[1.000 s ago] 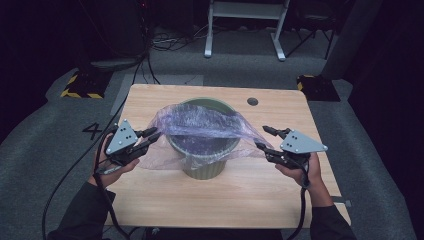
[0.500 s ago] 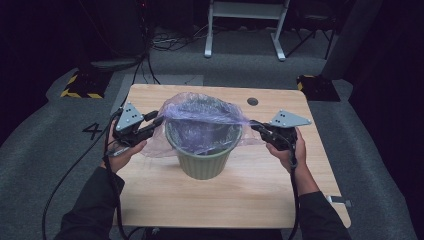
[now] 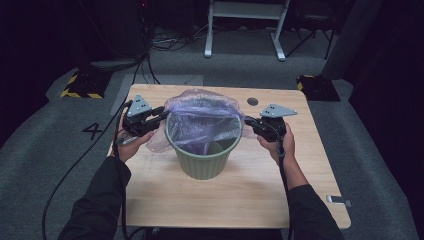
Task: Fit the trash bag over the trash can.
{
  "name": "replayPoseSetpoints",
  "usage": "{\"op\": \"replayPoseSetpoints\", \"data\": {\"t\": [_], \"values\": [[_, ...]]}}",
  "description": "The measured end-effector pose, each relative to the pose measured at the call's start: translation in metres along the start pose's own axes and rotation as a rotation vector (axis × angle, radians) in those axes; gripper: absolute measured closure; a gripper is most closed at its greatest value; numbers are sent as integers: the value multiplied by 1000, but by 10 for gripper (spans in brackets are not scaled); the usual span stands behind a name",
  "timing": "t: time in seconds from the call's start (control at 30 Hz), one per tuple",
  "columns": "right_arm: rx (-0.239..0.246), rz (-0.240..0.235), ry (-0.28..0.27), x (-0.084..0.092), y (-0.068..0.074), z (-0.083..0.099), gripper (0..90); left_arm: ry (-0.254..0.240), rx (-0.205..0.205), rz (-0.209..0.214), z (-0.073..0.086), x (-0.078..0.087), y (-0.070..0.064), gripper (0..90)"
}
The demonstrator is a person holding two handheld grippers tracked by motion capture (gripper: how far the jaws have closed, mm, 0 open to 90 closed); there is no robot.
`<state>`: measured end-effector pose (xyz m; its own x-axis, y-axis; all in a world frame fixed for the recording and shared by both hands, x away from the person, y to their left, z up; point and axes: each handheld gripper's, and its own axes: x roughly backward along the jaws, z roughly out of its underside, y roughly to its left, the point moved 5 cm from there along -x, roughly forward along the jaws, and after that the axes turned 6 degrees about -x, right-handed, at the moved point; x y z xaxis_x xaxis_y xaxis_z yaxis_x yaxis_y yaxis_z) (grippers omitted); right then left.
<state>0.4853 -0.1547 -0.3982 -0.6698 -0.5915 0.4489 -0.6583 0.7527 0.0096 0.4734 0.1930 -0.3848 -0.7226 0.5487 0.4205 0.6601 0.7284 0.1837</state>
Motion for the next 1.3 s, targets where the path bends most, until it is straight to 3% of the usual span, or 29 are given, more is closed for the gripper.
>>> {"op": "replayPoseSetpoints", "data": {"t": [0.33, 0.47, 0.63, 0.7, 0.97, 1.13, 1.3], "values": [[-37, 4, 54, -17, -3, 8, 900, 94, 36, 29, 13, -28, 0, 734], [-36, -4, 75, -20, -3, 13, 900, 131, 6, 44, 18, -34, -4, 726], [-47, -13, 90, -23, -4, 18, 900, 142, 13, 40, 23, -36, -6, 689], [-45, -18, 89, -23, -3, 20, 900, 122, 22, 31, 24, -30, -5, 565], [-32, -16, 88, -14, -3, 21, 900, 8, 1, 41, 27, 19, -13, 291], [-24, -7, 83, -8, -2, 20, 900, -53, -46, 95, 30, 49, -27, 216], [-26, -7, 78, -6, -1, 18, 900, -85, -99, 113, 32, 72, -47, 162]]}}
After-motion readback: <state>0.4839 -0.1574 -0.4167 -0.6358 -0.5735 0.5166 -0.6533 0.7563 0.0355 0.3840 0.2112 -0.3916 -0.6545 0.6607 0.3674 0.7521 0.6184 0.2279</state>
